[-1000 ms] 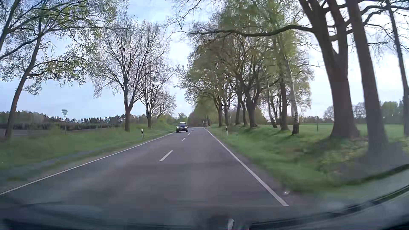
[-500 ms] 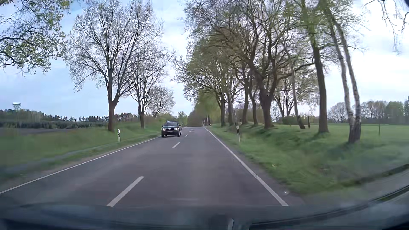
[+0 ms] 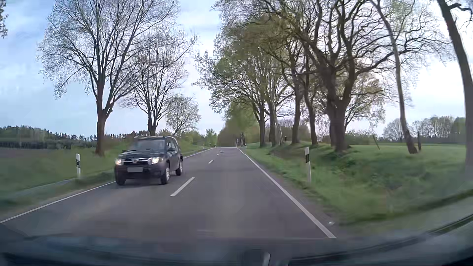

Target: Follow the waypoints while adhering to traffic rules and regulations

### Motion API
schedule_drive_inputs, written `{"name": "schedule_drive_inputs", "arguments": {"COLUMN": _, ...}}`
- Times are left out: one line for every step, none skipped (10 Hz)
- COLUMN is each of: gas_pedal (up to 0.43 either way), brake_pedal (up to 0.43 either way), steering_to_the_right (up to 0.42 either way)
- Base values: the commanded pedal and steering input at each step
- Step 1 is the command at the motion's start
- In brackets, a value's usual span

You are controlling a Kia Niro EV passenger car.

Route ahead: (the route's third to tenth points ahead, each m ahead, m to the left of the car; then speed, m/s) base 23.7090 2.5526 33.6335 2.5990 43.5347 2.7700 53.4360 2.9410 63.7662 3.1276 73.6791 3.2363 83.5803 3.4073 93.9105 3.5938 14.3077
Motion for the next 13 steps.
{"name": "schedule_drive_inputs", "arguments": {"gas_pedal": 0.087, "brake_pedal": 0.0, "steering_to_the_right": -0.006}}
{"name": "schedule_drive_inputs", "arguments": {"gas_pedal": 0.087, "brake_pedal": 0.0, "steering_to_the_right": -0.005}}
{"name": "schedule_drive_inputs", "arguments": {"gas_pedal": 0.087, "brake_pedal": 0.0, "steering_to_the_right": -0.004}}
{"name": "schedule_drive_inputs", "arguments": {"gas_pedal": 0.087, "brake_pedal": 0.0, "steering_to_the_right": -0.004}}
{"name": "schedule_drive_inputs", "arguments": {"gas_pedal": 0.087, "brake_pedal": 0.0, "steering_to_the_right": -0.004}}
{"name": "schedule_drive_inputs", "arguments": {"gas_pedal": 0.087, "brake_pedal": 0.0, "steering_to_the_right": -0.004}}
{"name": "schedule_drive_inputs", "arguments": {"gas_pedal": 0.087, "brake_pedal": 0.0, "steering_to_the_right": -0.004}}
{"name": "schedule_drive_inputs", "arguments": {"gas_pedal": 0.087, "brake_pedal": 0.0, "steering_to_the_right": -0.004}}
{"name": "schedule_drive_inputs", "arguments": {"gas_pedal": 0.087, "brake_pedal": 0.0, "steering_to_the_right": -0.004}}
{"name": "schedule_drive_inputs", "arguments": {"gas_pedal": 0.087, "brake_pedal": 0.0, "steering_to_the_right": -0.004}}
{"name": "schedule_drive_inputs", "arguments": {"gas_pedal": 0.087, "brake_pedal": 0.0, "steering_to_the_right": -0.004}}
{"name": "schedule_drive_inputs", "arguments": {"gas_pedal": 0.087, "brake_pedal": 0.0, "steering_to_the_right": -0.005}}
{"name": "schedule_drive_inputs", "arguments": {"gas_pedal": 0.087, "brake_pedal": 0.0, "steering_to_the_right": -0.005}}
